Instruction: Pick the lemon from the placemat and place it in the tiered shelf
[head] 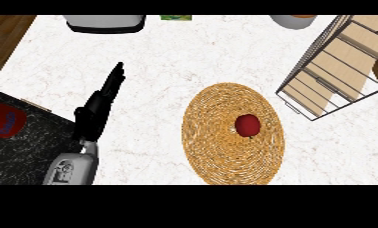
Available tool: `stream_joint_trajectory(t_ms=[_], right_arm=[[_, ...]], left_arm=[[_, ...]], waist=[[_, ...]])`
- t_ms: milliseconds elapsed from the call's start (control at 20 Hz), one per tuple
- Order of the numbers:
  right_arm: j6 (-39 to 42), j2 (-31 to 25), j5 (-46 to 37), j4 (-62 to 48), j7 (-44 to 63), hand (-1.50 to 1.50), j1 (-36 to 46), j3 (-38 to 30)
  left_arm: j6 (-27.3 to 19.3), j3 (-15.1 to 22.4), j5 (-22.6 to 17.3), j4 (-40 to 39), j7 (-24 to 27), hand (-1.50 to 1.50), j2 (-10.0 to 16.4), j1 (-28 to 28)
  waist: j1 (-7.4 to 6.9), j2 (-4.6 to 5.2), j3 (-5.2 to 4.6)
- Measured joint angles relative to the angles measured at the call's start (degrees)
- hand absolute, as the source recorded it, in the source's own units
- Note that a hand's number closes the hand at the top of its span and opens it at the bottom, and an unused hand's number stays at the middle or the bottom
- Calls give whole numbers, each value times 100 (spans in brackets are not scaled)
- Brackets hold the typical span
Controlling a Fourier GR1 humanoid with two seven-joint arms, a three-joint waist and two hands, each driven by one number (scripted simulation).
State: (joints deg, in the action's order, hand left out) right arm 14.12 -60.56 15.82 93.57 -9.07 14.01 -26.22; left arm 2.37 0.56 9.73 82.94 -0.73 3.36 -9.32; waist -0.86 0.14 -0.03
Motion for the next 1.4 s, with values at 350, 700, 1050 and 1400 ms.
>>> stream_joint_trajectory(t_ms=[350,700,1050,1400], right_arm=[[-738,574,-1143,-247,-590,150,702,827],[-757,1262,-1030,-1202,-541,150,1632,1238],[-420,1620,-896,-2306,-836,150,2353,1257],[-595,1544,-1504,-3262,-1112,-150,2842,1342]], left_arm=[[14,46,13,31,-64,0,-34,-62],[-2,11,8,-34,23,0,-40,-48],[-26,37,46,-26,17,0,-64,-48],[42,-16,-31,163,-165,0,-5,-48]], waist=[[-13,6,2],[-32,1,0],[3,-1,2],[10,9,0]])
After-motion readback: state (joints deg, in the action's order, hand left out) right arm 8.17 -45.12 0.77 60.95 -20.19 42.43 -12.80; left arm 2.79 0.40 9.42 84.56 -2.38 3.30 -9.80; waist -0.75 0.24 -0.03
